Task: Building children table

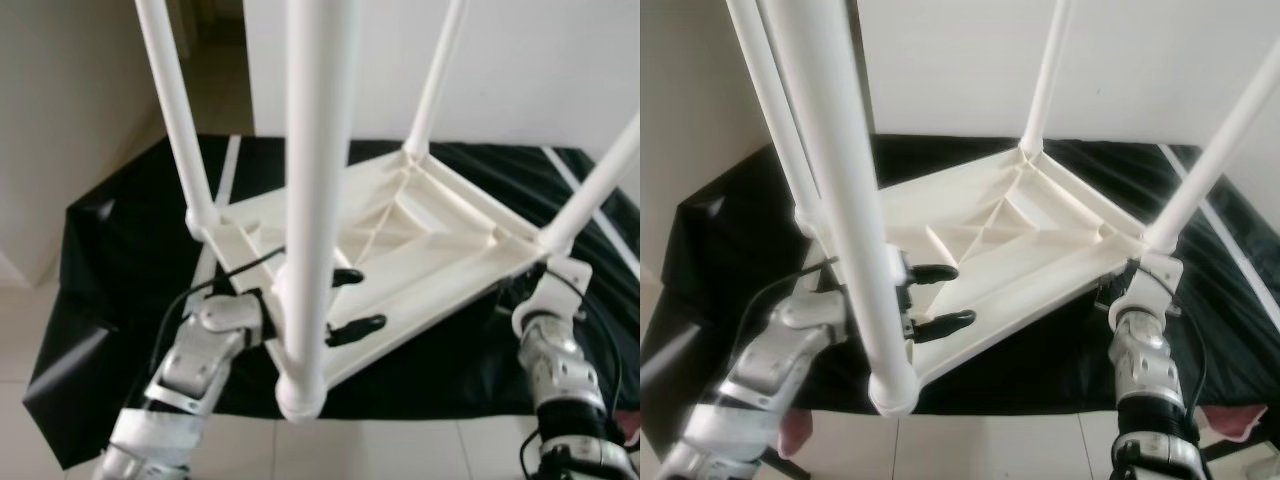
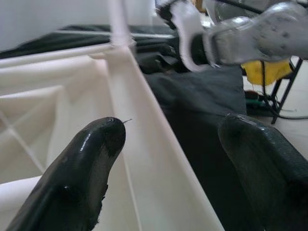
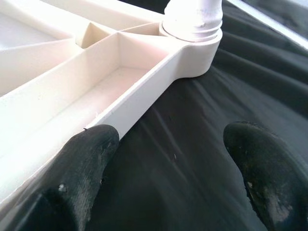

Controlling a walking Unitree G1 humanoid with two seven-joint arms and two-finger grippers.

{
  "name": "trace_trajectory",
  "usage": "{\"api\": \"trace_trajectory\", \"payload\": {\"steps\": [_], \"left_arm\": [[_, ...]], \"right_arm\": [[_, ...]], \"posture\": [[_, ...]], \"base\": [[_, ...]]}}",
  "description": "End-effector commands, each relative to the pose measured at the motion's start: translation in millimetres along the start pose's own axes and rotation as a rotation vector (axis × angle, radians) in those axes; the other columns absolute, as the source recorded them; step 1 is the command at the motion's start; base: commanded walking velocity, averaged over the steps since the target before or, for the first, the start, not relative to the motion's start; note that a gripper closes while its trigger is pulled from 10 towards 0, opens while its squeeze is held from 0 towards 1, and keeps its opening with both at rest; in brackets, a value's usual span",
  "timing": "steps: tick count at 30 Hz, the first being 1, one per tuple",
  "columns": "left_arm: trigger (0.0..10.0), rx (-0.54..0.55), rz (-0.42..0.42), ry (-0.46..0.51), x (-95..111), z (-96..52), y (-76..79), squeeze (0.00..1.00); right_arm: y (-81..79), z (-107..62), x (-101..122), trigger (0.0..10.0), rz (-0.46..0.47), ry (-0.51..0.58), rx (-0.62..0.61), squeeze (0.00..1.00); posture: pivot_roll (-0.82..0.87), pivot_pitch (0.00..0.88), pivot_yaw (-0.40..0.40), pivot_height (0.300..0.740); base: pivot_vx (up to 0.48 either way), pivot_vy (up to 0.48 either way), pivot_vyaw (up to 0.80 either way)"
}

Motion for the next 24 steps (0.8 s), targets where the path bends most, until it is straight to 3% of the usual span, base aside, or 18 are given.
{"api": "trace_trajectory", "payload": {"steps": [1, 3, 10, 11, 12, 15, 21, 24], "left_arm": [[10.0, 0.091, -0.009, -0.036, -6, 6.1, -2.4, 0.00], [10.0, 0.099, -0.006, -0.037, -4, 6.3, -2.4, 0.00], [10.0, 0.140, 0.002, -0.084, -9, -14.5, -14.3, 0.00], [10.0, 0.185, -0.018, -0.078, -9, -24.2, -24.0, 0.00], [10.0, 0.185, -0.018, -0.078, -9, -24.2, -24.0, 0.00], [10.0, 0.269, -0.047, -0.080, -14, -44.0, -38.4, 0.00], [10.0, 0.306, -0.101, -0.050, -14, -57.9, -36.5, 0.00], [10.0, 0.320, -0.029, -0.085, -18, -64.5, -37.3, 0.00]], "right_arm": [[2.8, 5.6, 4, 10.0, -0.037, 0.017, -0.010, 0.00], [4.6, 7.0, 6, 10.0, -0.042, 0.023, -0.015, 0.00], [11.9, 4.0, 12, 10.0, -0.023, 0.090, -0.042, 0.00], [15.0, 1.8, 12, 10.0, -0.010, 0.101, -0.053, 0.00], [15.0, 1.8, 12, 10.0, -0.010, 0.101, -0.053, 0.00], [22.0, -1.4, 12, 10.0, 0.014, 0.126, -0.077, 0.00], [28.6, -6.9, 4, 10.0, 0.015, 0.129, -0.093, 0.00], [30.7, -11.2, -1, 10.0, 0.019, 0.125, -0.093, 0.00]], "posture": [[0.08, 0.000, -0.044, 0.740], [0.08, 0.000, -0.044, 0.740], [0.09, 0.000, -0.046, 0.740], [0.08, 0.000, -0.037, 0.740], [0.08, 0.000, -0.037, 0.740], [0.07, 0.000, -0.027, 0.740], [0.07, 0.000, -0.015, 0.740], [0.07, 0.000, -0.014, 0.740]], "base": [[0.000, 0.000, 0.00], [0.000, 0.000, 0.00], [0.000, 0.000, 0.00], [0.000, 0.000, 0.00], [0.000, 0.000, 0.00], [0.000, 0.000, 0.00], [0.000, 0.000, 0.00], [0.000, 0.000, 0.00]]}}
Point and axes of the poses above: a point about 5 cm out from each wrist's last joint towards the gripper, its own z axis pointing out of the wrist towards the gripper, its own x axis along the axis of the wrist's last joint, y = z × x, the point moved 5 cm from there along z, pointing out of the wrist towards the gripper, and after that the axes turned 7 degrees about z, right-handed, at the moved point
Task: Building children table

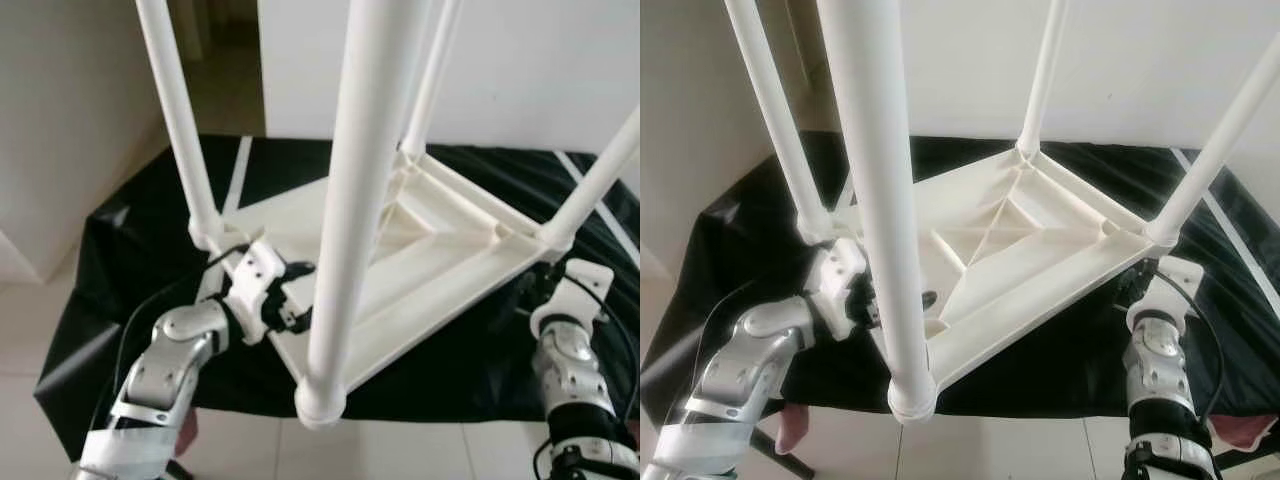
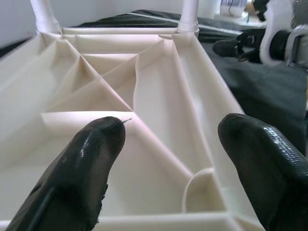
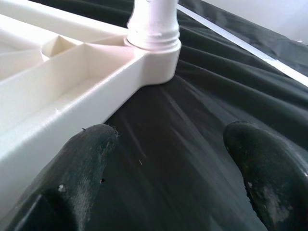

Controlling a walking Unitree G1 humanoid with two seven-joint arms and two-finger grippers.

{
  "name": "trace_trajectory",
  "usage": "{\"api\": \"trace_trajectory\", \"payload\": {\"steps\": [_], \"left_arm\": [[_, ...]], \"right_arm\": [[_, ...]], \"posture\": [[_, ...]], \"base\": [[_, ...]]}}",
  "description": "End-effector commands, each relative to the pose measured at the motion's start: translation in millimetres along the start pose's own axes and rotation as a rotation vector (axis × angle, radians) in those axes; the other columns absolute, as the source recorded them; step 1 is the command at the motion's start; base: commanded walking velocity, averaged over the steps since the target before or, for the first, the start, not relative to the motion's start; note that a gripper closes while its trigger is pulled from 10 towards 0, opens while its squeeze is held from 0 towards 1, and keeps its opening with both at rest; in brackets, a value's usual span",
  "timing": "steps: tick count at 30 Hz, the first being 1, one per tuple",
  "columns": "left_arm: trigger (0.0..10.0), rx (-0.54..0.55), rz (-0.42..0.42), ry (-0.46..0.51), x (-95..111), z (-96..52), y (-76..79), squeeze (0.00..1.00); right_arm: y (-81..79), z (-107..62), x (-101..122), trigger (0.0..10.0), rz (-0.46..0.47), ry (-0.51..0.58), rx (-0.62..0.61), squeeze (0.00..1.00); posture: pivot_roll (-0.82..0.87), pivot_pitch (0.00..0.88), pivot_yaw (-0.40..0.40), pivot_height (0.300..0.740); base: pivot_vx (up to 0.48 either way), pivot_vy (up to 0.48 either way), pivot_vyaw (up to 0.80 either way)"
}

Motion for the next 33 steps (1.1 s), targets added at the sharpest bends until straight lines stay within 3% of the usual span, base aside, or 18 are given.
{"api": "trace_trajectory", "payload": {"steps": [1, 10, 17, 21, 23, 26, 28, 30, 32, 33], "left_arm": [[10.0, 0.019, 0.036, -0.013, -2, -4.9, -3.4, 0.00], [10.0, -0.030, 0.075, -0.070, -21, -28.3, -6.4, 0.00], [10.0, -0.080, 0.062, -0.094, -27, -40.9, -1.3, 0.00], [10.0, -0.188, 0.045, -0.078, -24, -39.8, 26.4, 0.00], [10.0, -0.189, 0.044, -0.063, -22, -37.9, 29.1, 0.00], [10.0, -0.208, 0.023, -0.013, -13, -29.2, 43.2, 0.00], [10.0, -0.208, 0.023, -0.013, -13, -29.2, 43.2, 0.00], [10.0, -0.199, 0.009, 0.028, -4, -14.4, 54.0, 0.00], [10.0, -0.196, -0.001, 0.034, -1, -9.2, 57.5, 0.00], [10.0, -0.203, -0.012, 0.053, 5, -1.8, 66.3, 0.00]], "right_arm": [[1.4, -3.6, -1, 10.0, 0.016, 0.007, 0.004, 0.00], [12.0, -20.3, -14, 10.0, -0.003, -0.008, 0.019, 0.00], [6.3, -25.0, -17, 10.0, 0.012, -0.013, 0.038, 0.00], [-23.6, -27.8, -19, 10.0, 0.009, -0.031, 0.167, 0.00], [-28.1, -28.3, -19, 10.0, 0.014, -0.037, 0.188, 0.00], [-48.5, -30.2, -21, 10.0, -0.012, -0.053, 0.291, 0.00], [-48.5, -30.2, -21, 10.0, -0.012, -0.053, 0.291, 0.00], [-77.4, -35.5, -27, 10.0, -0.082, -0.078, 0.453, 0.00], [-86.8, -38.0, -30, 10.0, -0.113, -0.086, 0.510, 0.00], [-101.4, -38.9, -31, 10.0, -0.153, -0.086, 0.589, 0.00]], "posture": [[0.07, 0.000, -0.014, 0.740], [0.06, 0.000, -0.015, 0.740], [0.05, 0.000, -0.004, 0.740], [0.06, 0.000, -0.008, 0.740], [0.06, 0.000, -0.008, 0.740], [0.07, 0.000, -0.011, 0.740], [0.07, 0.000, -0.011, 0.740], [0.07, 0.000, -0.010, 0.740], [0.07, 0.000, -0.010, 0.740], [0.07, 0.000, -0.007, 0.740]], "base": [[0.000, 0.000, 0.00], [0.000, 0.000, 0.00], [0.000, 0.000, 0.00], [0.000, 0.000, 0.00], [0.000, 0.000, 0.00], [0.000, 0.000, 0.00], [0.000, 0.000, 0.00], [0.000, 0.000, 0.00], [0.000, 0.000, 0.00], [0.000, 0.000, 0.00]]}}
Point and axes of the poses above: a point about 5 cm out from each wrist's last joint towards the gripper, its own z axis pointing out of the wrist towards the gripper, its own x axis along the axis of the wrist's last joint, y = z × x, the point moved 5 cm from there along z, pointing out of the wrist towards the gripper, and after that the axes turned 7 degrees about z, right-handed, at the moved point
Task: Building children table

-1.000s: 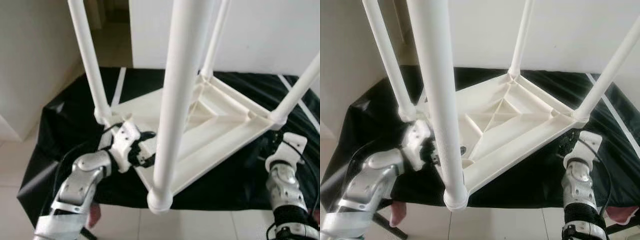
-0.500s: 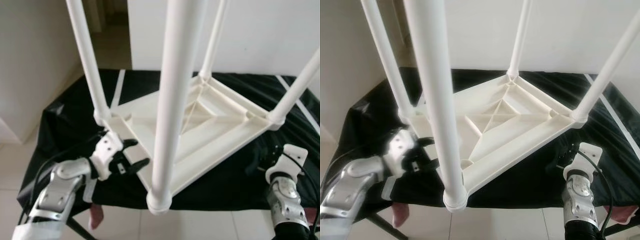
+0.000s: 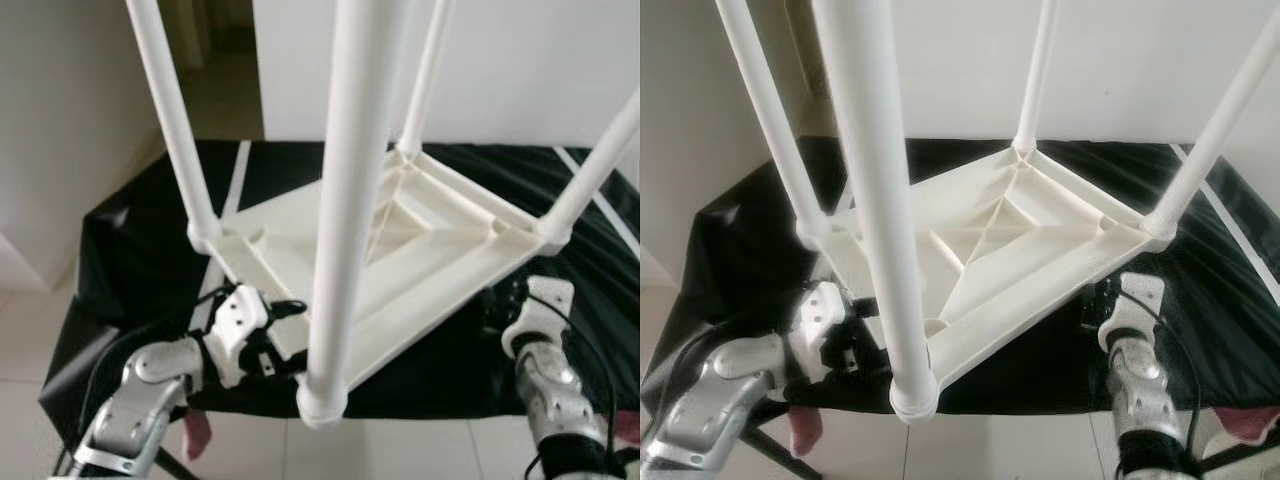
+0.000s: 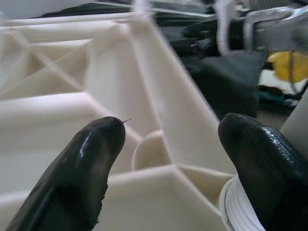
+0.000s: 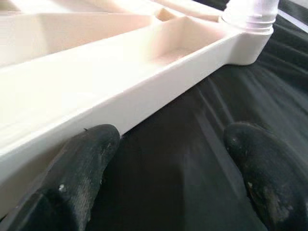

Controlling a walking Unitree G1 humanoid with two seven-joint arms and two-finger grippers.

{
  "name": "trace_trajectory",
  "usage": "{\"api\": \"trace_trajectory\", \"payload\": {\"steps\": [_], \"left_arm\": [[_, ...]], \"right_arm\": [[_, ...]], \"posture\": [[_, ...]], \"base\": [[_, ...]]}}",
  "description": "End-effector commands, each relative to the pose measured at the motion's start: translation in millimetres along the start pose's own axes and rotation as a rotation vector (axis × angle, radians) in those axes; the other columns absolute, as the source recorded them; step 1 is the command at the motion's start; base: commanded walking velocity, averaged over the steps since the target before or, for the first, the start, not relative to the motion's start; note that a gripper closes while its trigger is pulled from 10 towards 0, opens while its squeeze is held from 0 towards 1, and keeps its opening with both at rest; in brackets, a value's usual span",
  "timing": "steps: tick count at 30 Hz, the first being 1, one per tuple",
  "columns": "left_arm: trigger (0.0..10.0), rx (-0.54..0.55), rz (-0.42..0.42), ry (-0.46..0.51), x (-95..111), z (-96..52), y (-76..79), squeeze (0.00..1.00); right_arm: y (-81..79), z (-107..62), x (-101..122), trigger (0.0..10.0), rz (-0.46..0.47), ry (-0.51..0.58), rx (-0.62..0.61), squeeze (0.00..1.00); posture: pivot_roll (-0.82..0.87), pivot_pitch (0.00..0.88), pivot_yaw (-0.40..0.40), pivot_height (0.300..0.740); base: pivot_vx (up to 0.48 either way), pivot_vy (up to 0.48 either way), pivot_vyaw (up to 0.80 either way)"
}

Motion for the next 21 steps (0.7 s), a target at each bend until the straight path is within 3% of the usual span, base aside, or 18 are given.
{"api": "trace_trajectory", "payload": {"steps": [1, 7, 11, 13, 15, 16, 17, 18, 21], "left_arm": [[10.0, -0.053, 0.016, 0.040, 13, 13.9, 15.4, 0.00], [10.0, -0.022, -0.018, 0.089, 26, 25.2, 17.8, 0.00], [10.0, -0.024, -0.024, 0.083, 24, 26.6, 20.7, 0.00], [10.0, -0.020, 0.010, 0.046, 16, 20.3, 16.4, 0.00], [10.0, -0.020, 0.010, 0.046, 16, 20.3, 16.4, 0.00], [10.0, -0.020, 0.021, 0.024, 12, 12.7, 12.3, 0.00], [10.0, -0.020, 0.021, 0.024, 12, 12.7, 12.3, 0.00], [10.0, -0.028, 0.034, 0.004, 8, 5.9, 10.2, 0.00], [10.0, -0.040, 0.044, -0.009, 5, 0.8, 9.2, 0.00]], "right_arm": [[-42.8, 6.1, -4, 10.0, -0.036, -0.018, 0.182, 0.00], [-46.7, 15.9, 4, 10.0, -0.052, -0.010, 0.187, 0.00], [-35.6, 19.7, 10, 10.0, -0.058, 0.014, 0.118, 0.00], [-19.1, 20.2, 13, 10.0, -0.057, 0.030, 0.041, 0.00], [-19.1, 20.2, 13, 10.0, -0.057, 0.030, 0.041, 0.00], [-2.0, 18.7, 16, 10.0, -0.045, 0.047, -0.017, 0.00], [-2.0, 18.7, 16, 10.0, -0.045, 0.047, -0.017, 0.00], [11.5, 15.9, 21, 10.0, -0.024, 0.070, -0.063, 0.00], [20.0, 12.9, 24, 10.0, -0.005, 0.087, -0.094, 0.00]], "posture": [[0.07, 0.000, -0.007, 0.740], [0.07, 0.000, -0.008, 0.740], [0.09, 0.000, -0.030, 0.740], [0.09, 0.000, -0.038, 0.740], [0.09, 0.000, -0.038, 0.740], [0.09, 0.000, -0.042, 0.740], [0.09, 0.000, -0.042, 0.740], [0.09, 0.000, -0.043, 0.740], [0.09, 0.000, -0.043, 0.740]], "base": [[0.000, 0.000, 0.00], [0.000, 0.000, 0.00], [0.000, 0.000, 0.00], [0.000, 0.000, 0.00], [0.000, 0.000, 0.00], [0.000, 0.000, 0.00], [0.000, 0.000, 0.00], [0.000, 0.000, 0.00], [0.000, 0.000, 0.00]]}}
Point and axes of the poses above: a point about 5 cm out from each wrist's last joint towards the gripper, its own z axis pointing out of the wrist towards the gripper, its own x axis along the axis of the wrist's last joint, y = z × x, the point moved 5 cm from there along z, pointing out of the wrist towards the gripper, and after that the axes turned 7 degrees about z, right-handed, at the moved point
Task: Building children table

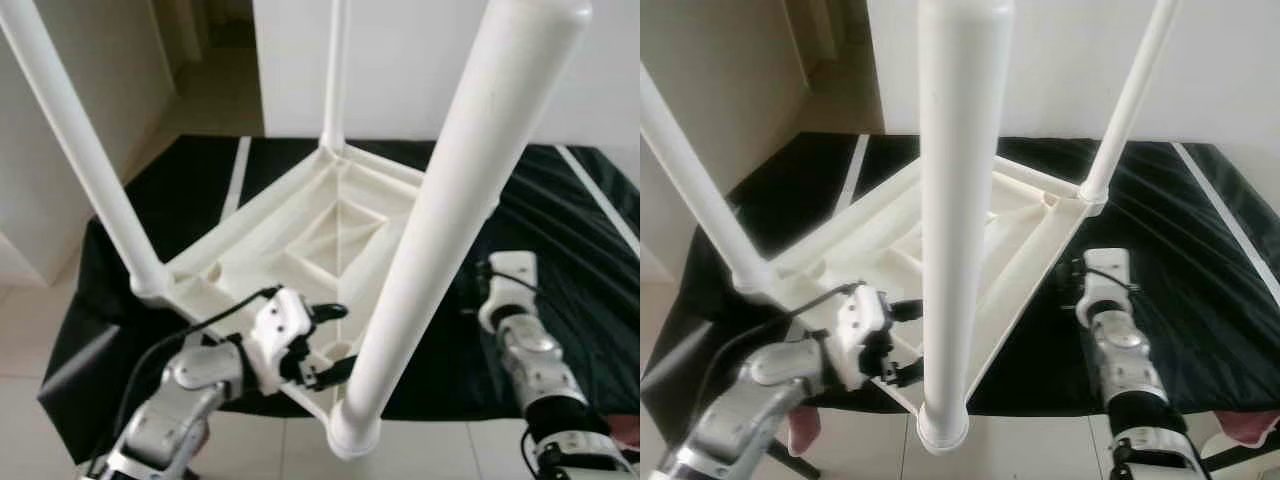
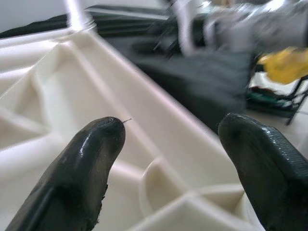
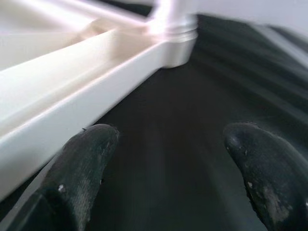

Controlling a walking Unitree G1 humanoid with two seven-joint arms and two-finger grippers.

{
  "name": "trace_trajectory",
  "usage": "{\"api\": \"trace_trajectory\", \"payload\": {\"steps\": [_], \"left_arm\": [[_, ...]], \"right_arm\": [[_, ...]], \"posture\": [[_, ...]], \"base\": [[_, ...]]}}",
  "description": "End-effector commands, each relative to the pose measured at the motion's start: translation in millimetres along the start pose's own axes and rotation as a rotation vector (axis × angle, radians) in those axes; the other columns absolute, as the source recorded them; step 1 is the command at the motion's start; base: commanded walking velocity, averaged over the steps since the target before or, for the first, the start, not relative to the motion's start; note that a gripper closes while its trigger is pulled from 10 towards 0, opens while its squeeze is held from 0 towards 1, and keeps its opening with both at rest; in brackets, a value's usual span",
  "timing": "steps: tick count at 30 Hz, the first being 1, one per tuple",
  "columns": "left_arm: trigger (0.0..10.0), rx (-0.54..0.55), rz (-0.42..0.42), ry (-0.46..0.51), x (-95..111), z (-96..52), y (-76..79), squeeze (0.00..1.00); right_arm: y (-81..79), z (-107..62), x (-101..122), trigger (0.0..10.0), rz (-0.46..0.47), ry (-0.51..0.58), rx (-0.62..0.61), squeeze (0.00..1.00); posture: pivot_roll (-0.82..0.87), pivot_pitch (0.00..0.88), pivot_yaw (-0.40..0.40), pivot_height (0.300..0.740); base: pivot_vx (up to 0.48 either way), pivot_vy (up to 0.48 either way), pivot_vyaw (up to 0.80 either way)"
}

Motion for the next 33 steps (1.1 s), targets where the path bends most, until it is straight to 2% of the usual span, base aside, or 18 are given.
{"api": "trace_trajectory", "payload": {"steps": [1, 6, 9, 10, 14, 20, 24, 27, 31, 33], "left_arm": [[10.0, -0.067, 0.012, -0.013, -4, -3.1, 6.2, 0.00], [10.0, -0.111, 0.054, -0.090, -15, -15.4, 5.0, 0.00], [10.0, -0.164, 0.058, -0.150, -22, -29.8, 3.4, 0.00], [10.0, -0.164, 0.058, -0.150, -22, -29.8, 3.4, 0.00], [10.0, -0.263, 0.036, -0.236, -34, -48.7, 7.9, 0.00], [10.0, -0.274, 0.075, -0.268, -36, -56.4, 0.1, 0.00], [10.0, -0.267, 0.098, -0.291, -40, -57.5, -4.0, 0.00], [10.0, -0.247, 0.181, -0.383, -61, -53.2, -9.1, 0.00], [10.0, -0.215, 0.192, -0.381, -62, -45.7, -13.5, 0.00], [10.0, -0.165, 0.189, -0.351, -57, -37.3, -21.1, 0.00]], "right_arm": [[8.6, -3.5, -1, 10.0, 0.032, 0.012, -0.032, 0.00], [23.7, -12.4, -2, 10.0, 0.067, 0.021, -0.063, 0.00], [35.9, -25.0, -6, 10.0, 0.088, 0.021, -0.069, 0.00], [35.9, -25.0, -6, 10.0, 0.088, 0.021, -0.069, 0.00], [44.2, -34.1, -7, 10.0, 0.085, 0.027, -0.065, 0.00], [49.4, -34.8, -4, 10.0, 0.080, 0.027, -0.075, 0.00], [49.4, -34.4, -3, 10.0, 0.080, 0.028, -0.074, 0.00], [42.9, -32.2, 0, 10.0, 0.080, 0.031, -0.054, 0.00], [39.9, -31.2, 1, 10.0, 0.082, 0.031, -0.047, 0.00], [38.0, -30.2, 2, 10.0, 0.084, 0.031, -0.043, 0.00]], "posture": [[0.09, 0.000, -0.043, 0.740], [0.09, 0.000, -0.037, 0.740], [0.08, 0.000, -0.032, 0.740], [0.08, 0.000, -0.032, 0.740], [0.06, 0.000, -0.024, 0.740], [0.06, 0.000, -0.026, 0.740], [0.06, 0.000, -0.027, 0.740], [0.07, 0.000, -0.034, 0.740], [0.07, 0.000, -0.037, 0.740], [0.07, 0.000, -0.038, 0.740]], "base": [[0.000, 0.000, 0.00], [0.000, 0.000, 0.00], [0.000, 0.000, 0.00], [0.000, 0.000, 0.00], [0.000, 0.000, 0.00], [0.000, 0.000, 0.00], [0.000, 0.000, 0.00], [0.000, 0.000, 0.00], [0.000, 0.000, 0.00], [0.000, 0.000, 0.00]]}}
Point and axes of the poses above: a point about 5 cm out from each wrist's last joint towards the gripper, its own z axis pointing out of the wrist towards the gripper, its own x axis along the axis of the wrist's last joint, y = z × x, the point moved 5 cm from there along z, pointing out of the wrist towards the gripper, and after that the axes turned 7 degrees about z, right-handed, at the moved point
